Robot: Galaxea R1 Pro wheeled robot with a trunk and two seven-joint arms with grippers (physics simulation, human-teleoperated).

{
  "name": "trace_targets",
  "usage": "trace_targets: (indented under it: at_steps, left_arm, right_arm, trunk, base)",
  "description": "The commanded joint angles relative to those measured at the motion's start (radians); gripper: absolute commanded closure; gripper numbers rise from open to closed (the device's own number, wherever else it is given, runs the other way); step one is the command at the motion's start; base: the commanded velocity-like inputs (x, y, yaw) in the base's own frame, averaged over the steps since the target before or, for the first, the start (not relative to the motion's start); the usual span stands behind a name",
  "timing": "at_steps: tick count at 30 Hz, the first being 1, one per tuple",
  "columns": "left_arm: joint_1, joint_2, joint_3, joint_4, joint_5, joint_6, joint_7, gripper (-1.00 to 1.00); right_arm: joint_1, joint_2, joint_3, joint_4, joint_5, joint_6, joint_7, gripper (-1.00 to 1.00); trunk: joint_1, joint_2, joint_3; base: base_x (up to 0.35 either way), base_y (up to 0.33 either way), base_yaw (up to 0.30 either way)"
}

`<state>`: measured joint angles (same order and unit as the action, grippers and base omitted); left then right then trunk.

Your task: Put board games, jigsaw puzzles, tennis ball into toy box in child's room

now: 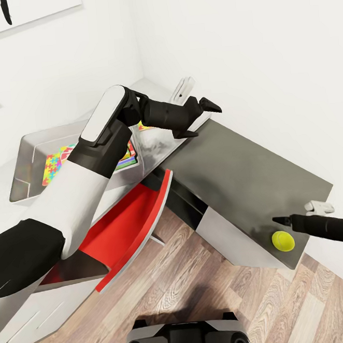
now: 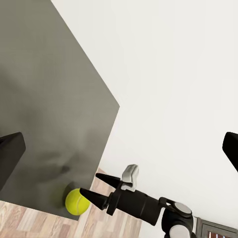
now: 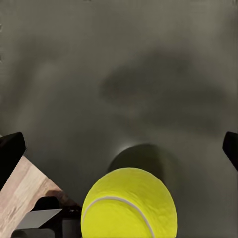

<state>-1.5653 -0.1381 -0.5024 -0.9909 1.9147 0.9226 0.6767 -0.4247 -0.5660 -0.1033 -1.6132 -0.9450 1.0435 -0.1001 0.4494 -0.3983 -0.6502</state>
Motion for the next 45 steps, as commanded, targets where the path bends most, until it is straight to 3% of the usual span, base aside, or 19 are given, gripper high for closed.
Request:
trace_targets:
  at_steps: [1, 11, 22, 45]
  left_arm:
    - [-0.001, 0.0, 0.0, 0.0, 0.01, -0.001, 0.01, -1.0]
    - [-0.001, 0.0, 0.0, 0.0, 0.01, -0.001, 0.01, -1.0]
    - [-0.001, -0.001, 0.001, 0.0, 0.01, -0.001, 0.01, -1.0]
    - [-0.002, -0.001, 0.001, -0.001, 0.01, -0.001, 0.01, -1.0]
  right_arm:
    - [-0.002, 0.0, 0.001, -0.001, -0.011, 0.004, -0.01, -1.0]
    - [-0.006, 0.004, 0.007, -0.001, -0.011, 0.004, -0.01, -1.0]
    - [-0.006, 0.01, 0.041, -0.001, -0.011, 0.004, -0.01, -1.0]
    - [0.006, 0.011, 0.054, -0.001, -0.009, 0.004, -0.011, -1.0]
  trunk:
    - [0.001, -0.002, -0.001]
    - [0.001, -0.002, -0.001]
    - [0.001, -0.002, -0.001]
    - [0.001, -0.002, -0.001]
  base:
    - [0.0, 0.0, 0.0]
    - [0.0, 0.0, 0.0]
    - [0.0, 0.0, 0.0]
    - [0.0, 0.0, 0.0]
